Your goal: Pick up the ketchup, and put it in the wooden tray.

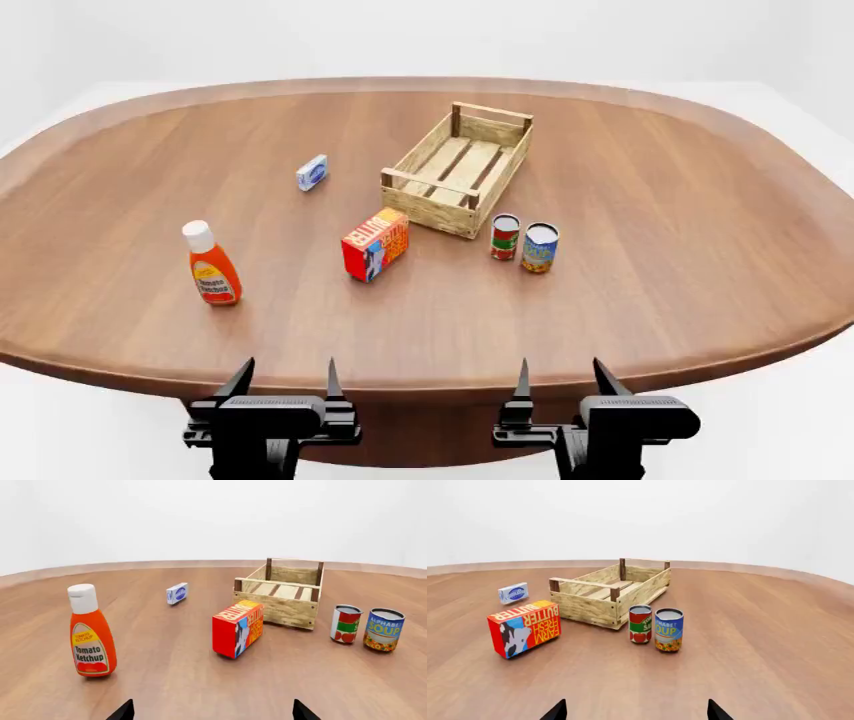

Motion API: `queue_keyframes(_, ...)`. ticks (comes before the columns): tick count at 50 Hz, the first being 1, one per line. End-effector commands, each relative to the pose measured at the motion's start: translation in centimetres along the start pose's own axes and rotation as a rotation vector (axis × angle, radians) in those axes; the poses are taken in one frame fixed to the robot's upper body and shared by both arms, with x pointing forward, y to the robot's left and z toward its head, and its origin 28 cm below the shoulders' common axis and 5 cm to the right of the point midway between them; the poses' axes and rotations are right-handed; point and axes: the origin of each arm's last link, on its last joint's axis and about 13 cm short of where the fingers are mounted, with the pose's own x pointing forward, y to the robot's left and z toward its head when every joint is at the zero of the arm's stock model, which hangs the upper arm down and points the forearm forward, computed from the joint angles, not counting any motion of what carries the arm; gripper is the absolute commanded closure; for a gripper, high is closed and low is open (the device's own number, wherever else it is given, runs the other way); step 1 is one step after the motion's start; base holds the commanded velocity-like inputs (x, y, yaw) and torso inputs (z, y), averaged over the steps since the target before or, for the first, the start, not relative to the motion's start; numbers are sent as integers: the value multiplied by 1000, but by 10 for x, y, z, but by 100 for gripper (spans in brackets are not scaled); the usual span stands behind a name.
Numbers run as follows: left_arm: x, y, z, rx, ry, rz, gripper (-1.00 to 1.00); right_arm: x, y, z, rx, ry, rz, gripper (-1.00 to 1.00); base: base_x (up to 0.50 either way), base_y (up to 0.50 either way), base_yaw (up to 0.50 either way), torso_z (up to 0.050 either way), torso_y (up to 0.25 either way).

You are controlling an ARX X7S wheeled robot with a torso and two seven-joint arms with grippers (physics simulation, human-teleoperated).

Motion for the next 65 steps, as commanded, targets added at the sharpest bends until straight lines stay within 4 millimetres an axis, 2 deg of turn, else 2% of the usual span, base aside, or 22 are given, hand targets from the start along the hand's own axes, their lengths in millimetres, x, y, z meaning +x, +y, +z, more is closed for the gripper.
queue_keyframes(1,0,1,0,-1,0,0,-100,0,1,0,1,0,2,-100,0,0,0,0,0)
queue_keyframes(16,1,4,1,-2,14,-6,-100,7,7,-2,-9,11,14,-100,0,-11,0,0,0)
queue_keyframes(47,7,6,4,-16,15,16,-100,13,6,-1,5,28,6,-100,0,-500,0,0,0)
queue_keyframes(57,8,9,14,-2,-6,-2,-100,17,6,6,-24,13,13,-100,0,-500,0,0,0)
queue_keyframes(65,23,14,30,22,-43,-17,-100,29,2,19,-31,7,14,-100,0,-486,0,0,0)
